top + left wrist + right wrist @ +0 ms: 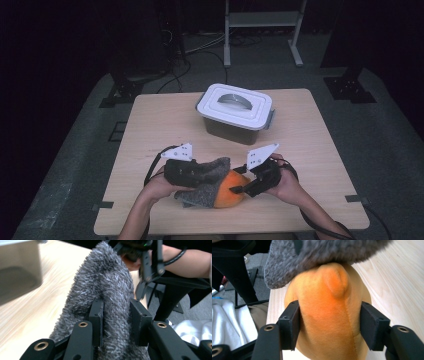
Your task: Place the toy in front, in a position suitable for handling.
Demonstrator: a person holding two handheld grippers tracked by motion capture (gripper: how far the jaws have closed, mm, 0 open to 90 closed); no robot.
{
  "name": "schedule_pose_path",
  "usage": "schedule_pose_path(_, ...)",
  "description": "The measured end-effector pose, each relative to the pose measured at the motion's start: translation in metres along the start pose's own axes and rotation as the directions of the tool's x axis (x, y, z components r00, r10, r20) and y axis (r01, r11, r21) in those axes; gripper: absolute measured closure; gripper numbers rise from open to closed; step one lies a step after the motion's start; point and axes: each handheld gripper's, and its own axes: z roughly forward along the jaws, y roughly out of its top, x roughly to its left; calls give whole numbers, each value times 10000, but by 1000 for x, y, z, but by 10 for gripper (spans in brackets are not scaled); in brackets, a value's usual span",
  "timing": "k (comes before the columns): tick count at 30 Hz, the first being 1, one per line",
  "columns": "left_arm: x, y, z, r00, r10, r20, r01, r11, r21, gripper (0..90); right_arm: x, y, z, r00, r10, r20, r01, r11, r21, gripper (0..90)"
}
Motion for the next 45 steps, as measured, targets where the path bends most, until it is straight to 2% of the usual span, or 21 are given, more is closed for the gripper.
schedule_pose_path(4,8,-8,0,9989,-476,18,476,9986,-237,662,-5,-5,-4,9993,378,-79,-377,9993,23,303)
schedule_pose_path(6,7,-8,3,9989,-464,-30,463,9985,-276,662,-4,-4,-5,9993,372,-11,-372,9993,28,288)
schedule_pose_path(7,6,-6,5,9994,-333,-66,332,9991,-263,662,0,-1,-7,9994,206,267,-208,9998,79,273)
schedule_pose_path(12,1,-2,12,9997,-182,133,185,9996,-229,662,5,6,-8,9993,112,361,-112,9999,14,269)
schedule_pose_path(14,1,-2,13,9997,-165,172,168,9997,-192,662,5,6,-6,9991,162,393,-167,9998,131,281)
schedule_pose_path(17,4,-6,10,9997,-235,119,235,9997,3,662,0,-1,-4,9998,186,-65,-185,9996,218,390)
schedule_pose_path(23,10,-13,7,9987,-459,-228,464,9987,227,661,-9,-11,-15,9993,140,-345,-129,9994,319,413)
schedule_pose_path(25,10,-15,8,9984,-507,-250,513,9983,263,661,-11,-15,-17,9989,247,-386,-237,9994,258,413)
schedule_pose_path(27,10,-16,11,9986,-496,-178,502,9982,342,661,-20,-27,-24,9963,736,-453,-731,9972,129,405)
schedule_pose_path(28,9,-15,15,9986,-527,27,526,9984,219,662,-23,-30,-27,9949,903,-439,-900,9959,97,393)
schedule_pose_path(29,9,-15,15,9986,-527,27,526,9984,219,662,-23,-30,-27,9949,903,-439,-900,9959,97,393)
schedule_pose_path(30,7,-13,19,9986,-497,199,492,9985,222,662,-26,-33,-30,9917,1223,-393,-1214,9923,250,336)
schedule_pose_path(31,6,-12,20,9985,-485,245,480,9986,210,662,-25,-32,-31,9910,1278,-401,-1264,9913,358,317)
schedule_pose_path(33,5,-11,21,9986,-465,246,460,9987,213,662,-23,-30,-33,9919,1234,-288,-1220,9914,469,307)
schedule_pose_path(34,4,-10,22,9979,-500,411,496,9987,88,662,-17,-25,-38,9956,932,-129,-925,9947,444,305)
schedule_pose_path(37,2,-8,25,9975,-458,544,455,9989,54,662,-13,-19,-40,9971,754,-114,-749,9965,367,288)
schedule_pose_path(38,-1,-5,28,9973,-364,643,362,9993,35,662,-8,-11,-36,9991,419,-4,-418,9972,614,271)
schedule_pose_path(39,-1,-5,28,9973,-364,643,362,9993,35,662,-8,-11,-36,9991,419,-4,-418,9972,614,271)
schedule_pose_path(42,-4,-3,32,9958,-317,857,315,9995,30,662,1,4,-21,9998,-61,213,31,9904,1379,217)
schedule_pose_path(43,-4,-3,32,9958,-317,857,315,9995,30,662,1,4,-21,9998,-61,213,31,9904,1379,217)
schedule_pose_path(45,-5,-4,33,9956,-395,854,389,9992,92,662,2,7,-12,9997,34,252,-79,9837,1798,190)
